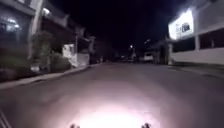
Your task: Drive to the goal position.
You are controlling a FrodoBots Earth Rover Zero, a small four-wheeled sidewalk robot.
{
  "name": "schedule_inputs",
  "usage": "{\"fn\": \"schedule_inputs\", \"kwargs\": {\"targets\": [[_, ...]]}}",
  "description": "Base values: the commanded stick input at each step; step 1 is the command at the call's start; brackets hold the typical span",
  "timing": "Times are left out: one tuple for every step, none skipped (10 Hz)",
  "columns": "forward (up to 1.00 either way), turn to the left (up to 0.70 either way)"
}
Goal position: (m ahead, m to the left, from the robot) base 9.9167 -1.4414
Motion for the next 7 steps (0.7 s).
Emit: {"fn": "schedule_inputs", "kwargs": {"targets": [[0.85, 0.00], [0.85, 0.00], [0.85, 0.00], [0.85, 0.00], [0.85, 0.00], [0.85, 0.00], [0.85, 0.00]]}}
